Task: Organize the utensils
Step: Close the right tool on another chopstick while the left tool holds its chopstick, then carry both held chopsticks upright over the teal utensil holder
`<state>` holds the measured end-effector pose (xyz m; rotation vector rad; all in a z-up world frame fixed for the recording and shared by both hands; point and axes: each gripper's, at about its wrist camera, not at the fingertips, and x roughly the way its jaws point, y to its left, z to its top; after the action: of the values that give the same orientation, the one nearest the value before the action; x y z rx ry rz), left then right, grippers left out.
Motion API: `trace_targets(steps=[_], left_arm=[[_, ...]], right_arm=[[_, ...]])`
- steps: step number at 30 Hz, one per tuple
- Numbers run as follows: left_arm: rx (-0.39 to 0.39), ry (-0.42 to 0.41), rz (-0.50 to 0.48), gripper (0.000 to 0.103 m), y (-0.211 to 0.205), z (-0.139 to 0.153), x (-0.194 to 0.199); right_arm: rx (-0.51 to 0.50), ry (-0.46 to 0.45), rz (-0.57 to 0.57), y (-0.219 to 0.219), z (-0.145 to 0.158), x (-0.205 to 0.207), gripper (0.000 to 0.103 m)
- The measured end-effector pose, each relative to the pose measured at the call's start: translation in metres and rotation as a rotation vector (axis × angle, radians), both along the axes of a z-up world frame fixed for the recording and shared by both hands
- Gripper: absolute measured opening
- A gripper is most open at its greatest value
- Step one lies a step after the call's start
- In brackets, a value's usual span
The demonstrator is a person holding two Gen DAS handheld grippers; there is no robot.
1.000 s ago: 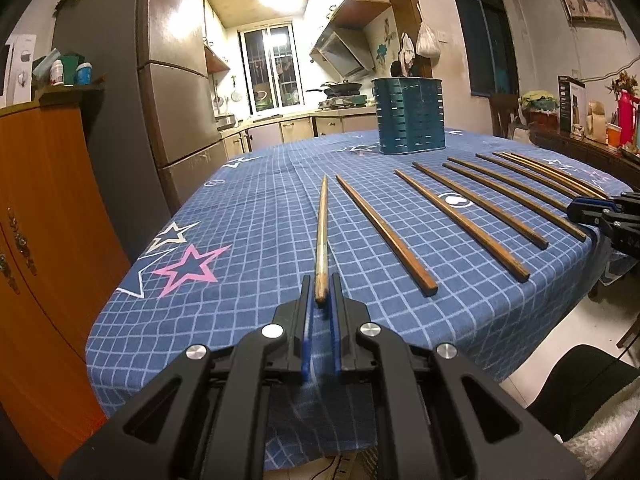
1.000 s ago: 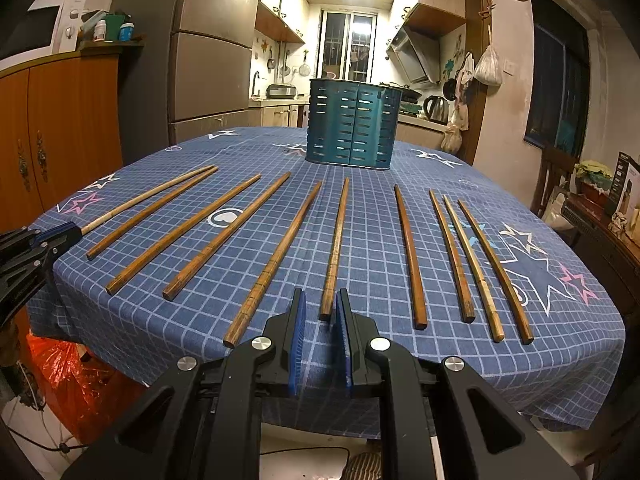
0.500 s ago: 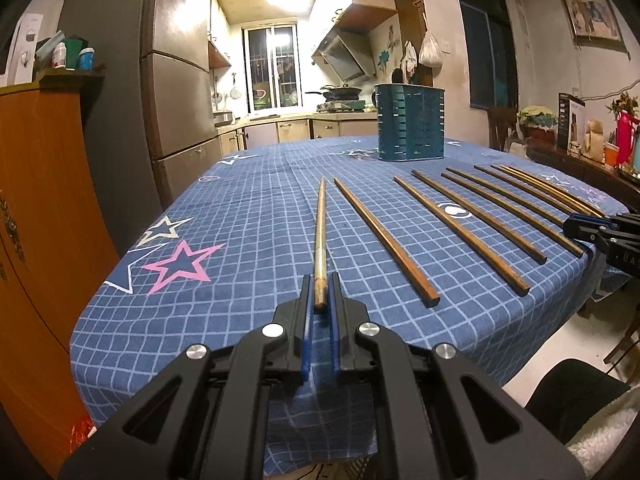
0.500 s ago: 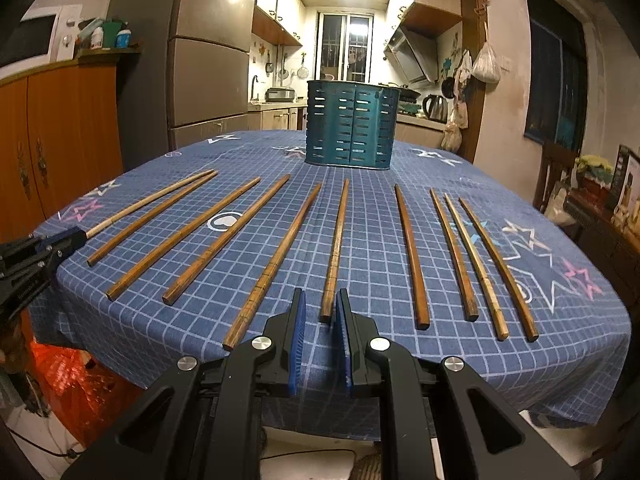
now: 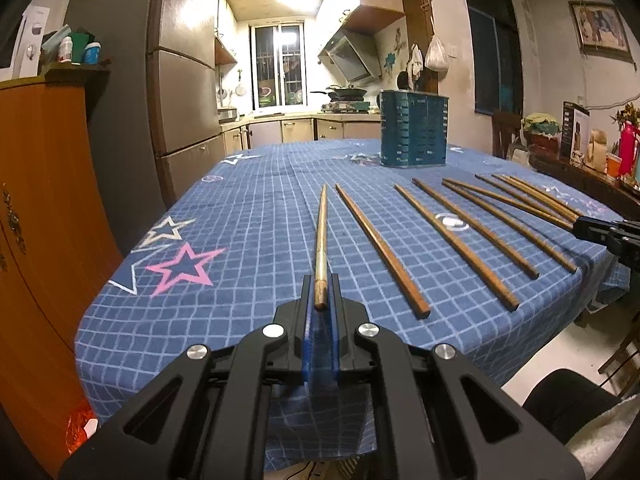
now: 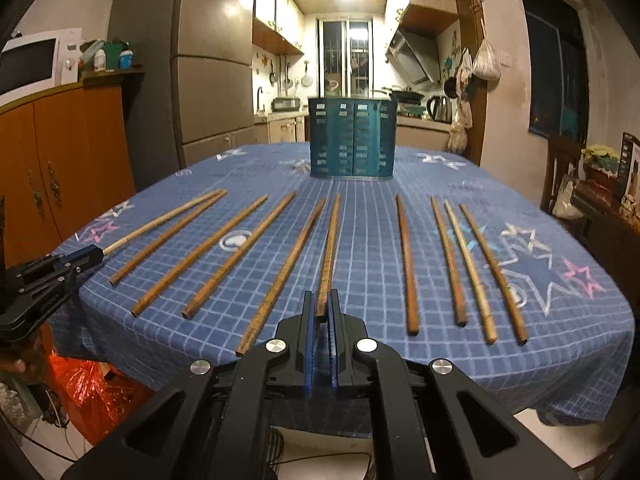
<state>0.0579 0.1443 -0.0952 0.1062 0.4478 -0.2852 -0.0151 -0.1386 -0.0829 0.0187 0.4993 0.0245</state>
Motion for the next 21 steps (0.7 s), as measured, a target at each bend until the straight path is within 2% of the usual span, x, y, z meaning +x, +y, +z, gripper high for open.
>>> trace_targets(steps=[8,12,21], left_arm=[[-0.11,-0.026,0.048,0.005,0.019,0.045,-0.004],[-0.136,-0.048,0.064,0.005,0.022,0.07,0.0],[-0.158,-0.062,0.101,0.005,0.019,0.127,0.02]], right_arm=[[-0.024,-0.115,0.012,-0.012,0.044,-0.019,0.007],[-0.062,-0.199,0.046,-0.014,0.075,-0.023,0.007],[-0.025,-0.261,0.123,-0.032,0.132,0.008,0.007]])
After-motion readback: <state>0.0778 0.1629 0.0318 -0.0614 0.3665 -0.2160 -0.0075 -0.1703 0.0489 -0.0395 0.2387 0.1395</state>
